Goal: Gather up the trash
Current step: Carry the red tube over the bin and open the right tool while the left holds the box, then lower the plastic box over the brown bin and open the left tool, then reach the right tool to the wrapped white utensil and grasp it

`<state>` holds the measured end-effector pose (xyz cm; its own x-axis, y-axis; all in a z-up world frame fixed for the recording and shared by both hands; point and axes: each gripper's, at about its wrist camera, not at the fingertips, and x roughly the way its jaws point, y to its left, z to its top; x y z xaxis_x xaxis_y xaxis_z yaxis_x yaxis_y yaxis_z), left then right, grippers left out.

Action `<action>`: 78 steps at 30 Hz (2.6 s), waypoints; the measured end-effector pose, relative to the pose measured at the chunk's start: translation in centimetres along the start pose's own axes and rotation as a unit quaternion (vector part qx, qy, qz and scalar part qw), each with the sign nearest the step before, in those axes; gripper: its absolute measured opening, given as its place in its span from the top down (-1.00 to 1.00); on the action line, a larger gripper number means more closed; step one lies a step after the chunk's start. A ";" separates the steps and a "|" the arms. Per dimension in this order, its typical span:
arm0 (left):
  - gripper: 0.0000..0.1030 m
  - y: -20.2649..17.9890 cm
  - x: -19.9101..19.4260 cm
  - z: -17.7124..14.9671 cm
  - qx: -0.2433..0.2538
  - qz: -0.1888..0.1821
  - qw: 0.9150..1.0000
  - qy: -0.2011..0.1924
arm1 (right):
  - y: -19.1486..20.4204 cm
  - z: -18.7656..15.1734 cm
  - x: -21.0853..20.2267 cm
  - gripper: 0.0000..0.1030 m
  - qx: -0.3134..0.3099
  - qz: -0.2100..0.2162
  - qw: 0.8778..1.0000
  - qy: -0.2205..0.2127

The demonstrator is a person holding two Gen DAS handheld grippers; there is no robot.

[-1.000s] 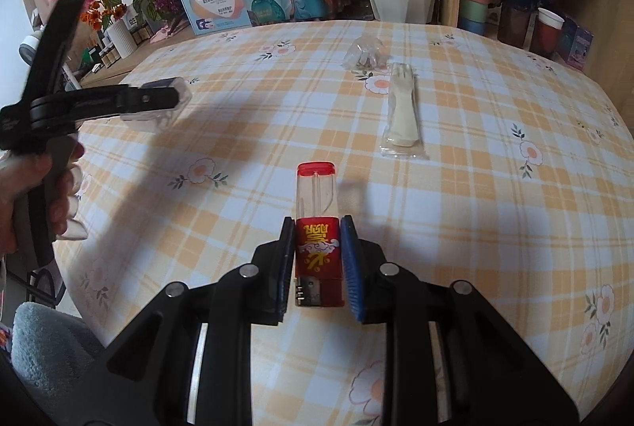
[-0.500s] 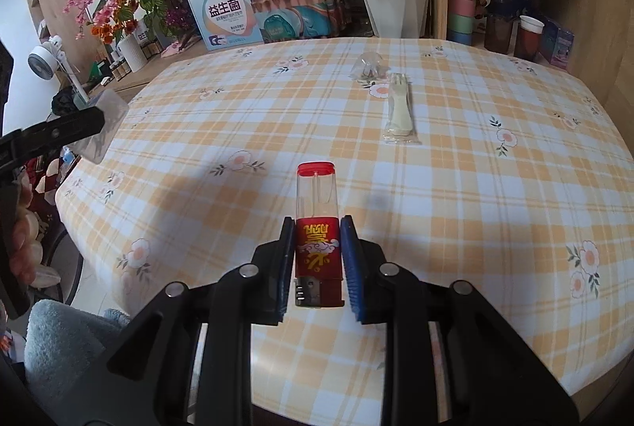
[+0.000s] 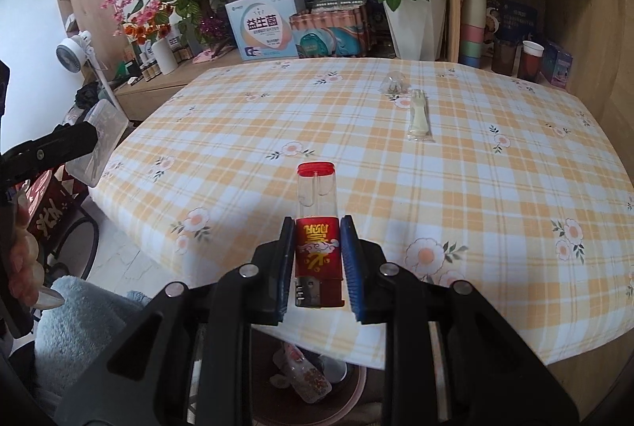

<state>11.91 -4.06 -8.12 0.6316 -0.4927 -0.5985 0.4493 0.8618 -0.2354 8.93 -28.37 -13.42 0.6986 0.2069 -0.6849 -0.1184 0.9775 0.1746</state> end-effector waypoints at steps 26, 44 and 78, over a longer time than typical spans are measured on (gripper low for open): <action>-0.54 -1.4 -8.7 -4.5 -0.017 0.007 0.999 -0.046 | 6.0 -5.1 -5.5 0.49 -0.060 0.047 0.997 0.021; -0.54 -1.3 -6.0 -6.5 -0.020 0.019 0.999 -0.017 | 2.6 -5.3 -4.7 -0.89 -0.004 -0.003 1.000 -0.002; -0.82 -4.9 -3.9 -9.2 0.018 -0.007 0.999 0.031 | -0.9 -2.2 -8.0 -0.89 0.011 -0.061 0.997 -0.049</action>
<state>1.44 -5.27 -11.70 0.5857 -0.4954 -0.6415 0.4808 0.8496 -0.2171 1.86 -30.87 -9.67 0.7723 0.0805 -0.6302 -0.0138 0.9938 0.1100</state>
